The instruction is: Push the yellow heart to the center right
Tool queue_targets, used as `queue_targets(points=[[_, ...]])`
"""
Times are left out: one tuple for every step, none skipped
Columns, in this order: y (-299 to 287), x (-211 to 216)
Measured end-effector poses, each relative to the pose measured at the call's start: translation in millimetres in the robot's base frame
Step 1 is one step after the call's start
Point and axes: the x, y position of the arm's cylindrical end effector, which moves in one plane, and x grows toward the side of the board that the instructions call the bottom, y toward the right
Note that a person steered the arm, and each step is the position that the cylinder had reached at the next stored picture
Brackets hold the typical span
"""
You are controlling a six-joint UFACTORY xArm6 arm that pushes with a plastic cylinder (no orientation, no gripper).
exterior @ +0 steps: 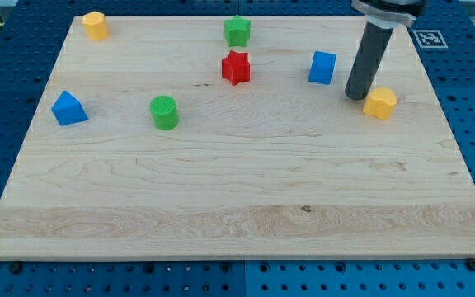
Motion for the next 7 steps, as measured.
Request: queue_targets(points=[[3.5,0.6],[1.3,0.6],[-30.0,7.5],[-24.3,11.9],[-4.4,12.1],[12.5,16.8],[19.2,24.2]])
